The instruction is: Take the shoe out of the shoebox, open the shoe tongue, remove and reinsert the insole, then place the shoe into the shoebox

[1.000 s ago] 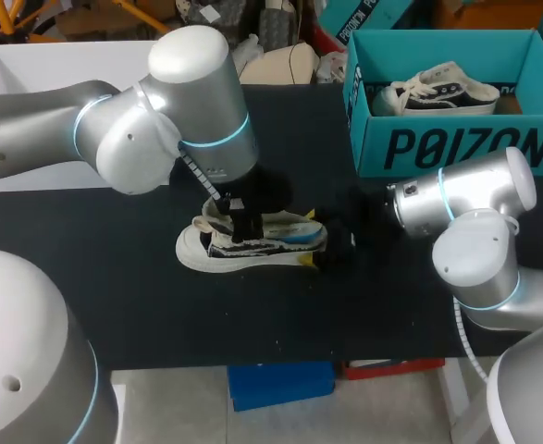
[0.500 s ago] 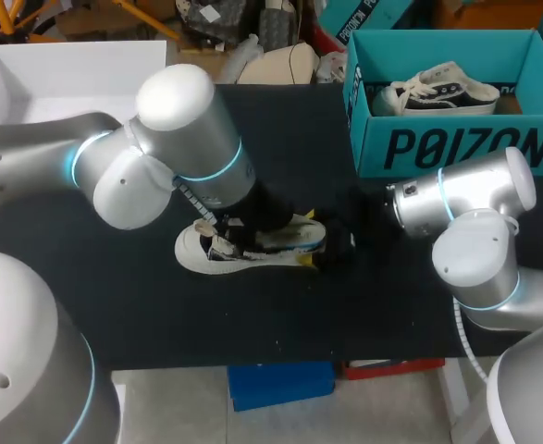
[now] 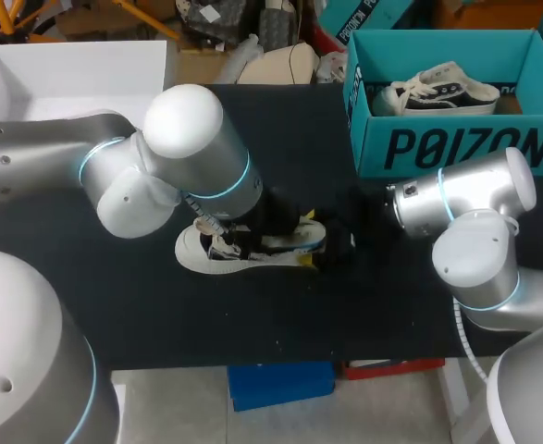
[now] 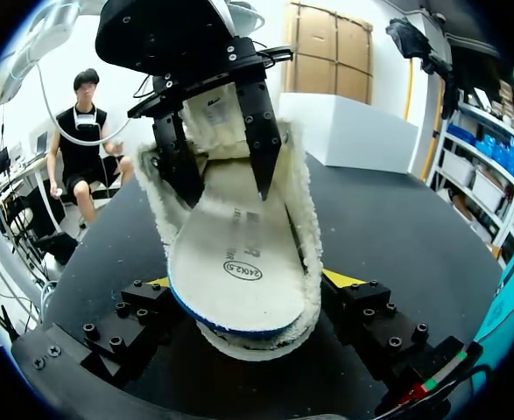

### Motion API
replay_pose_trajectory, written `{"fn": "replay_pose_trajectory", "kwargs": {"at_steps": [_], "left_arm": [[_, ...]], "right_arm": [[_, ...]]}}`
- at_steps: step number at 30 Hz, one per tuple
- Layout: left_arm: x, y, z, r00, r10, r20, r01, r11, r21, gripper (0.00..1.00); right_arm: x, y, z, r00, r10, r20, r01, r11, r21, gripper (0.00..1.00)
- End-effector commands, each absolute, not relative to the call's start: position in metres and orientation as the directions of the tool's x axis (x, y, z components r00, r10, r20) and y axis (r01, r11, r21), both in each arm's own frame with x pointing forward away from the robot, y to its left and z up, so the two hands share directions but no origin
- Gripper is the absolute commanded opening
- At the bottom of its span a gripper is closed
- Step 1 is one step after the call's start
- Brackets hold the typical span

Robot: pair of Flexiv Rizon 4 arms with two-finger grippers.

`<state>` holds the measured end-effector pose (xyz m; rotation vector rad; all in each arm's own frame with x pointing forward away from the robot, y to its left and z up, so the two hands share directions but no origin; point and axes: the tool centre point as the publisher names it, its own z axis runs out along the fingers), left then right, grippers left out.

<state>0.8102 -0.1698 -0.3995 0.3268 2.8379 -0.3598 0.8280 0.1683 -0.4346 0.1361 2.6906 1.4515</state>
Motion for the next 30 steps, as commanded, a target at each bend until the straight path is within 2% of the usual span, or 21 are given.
{"fn": "replay_pose_trajectory", "kwargs": {"at_steps": [1, 21, 22, 26, 28, 30], "left_arm": [[0.816, -0.181, -0.413, -0.937, 0.186, -0.297, 0.257, 0.941, -0.219, 0.49], [0.827, -0.211, -0.403, -0.914, 0.152, -0.375, 0.255, 0.936, -0.241, 0.40], [0.827, -0.212, -0.403, -0.915, 0.152, -0.375, 0.255, 0.936, -0.242, 0.37], [0.828, -0.215, -0.404, -0.916, 0.152, -0.371, 0.255, 0.935, -0.246, 0.00], [0.826, -0.215, -0.401, -0.926, 0.177, -0.333, 0.285, 0.907, -0.311, 0.00], [0.822, -0.212, -0.393, -0.920, 0.199, -0.337, 0.311, 0.895, -0.321, 0.00]], "right_arm": [[0.830, 0.169, -0.435, -0.993, 0.118, -0.028, 0.042, 0.548, 0.835, 0.00], [0.830, 0.169, -0.435, -0.993, 0.118, -0.028, 0.042, 0.548, 0.835, 0.00], [0.830, 0.169, -0.435, -0.993, 0.118, -0.028, 0.042, 0.548, 0.835, 0.00], [0.830, 0.169, -0.435, -0.993, 0.118, -0.028, 0.042, 0.548, 0.835, 0.00], [0.830, 0.169, -0.435, -0.993, 0.118, -0.028, 0.042, 0.548, 0.835, 0.00], [0.830, 0.169, -0.435, -0.993, 0.118, -0.028, 0.042, 0.548, 0.835, 0.00]]}}
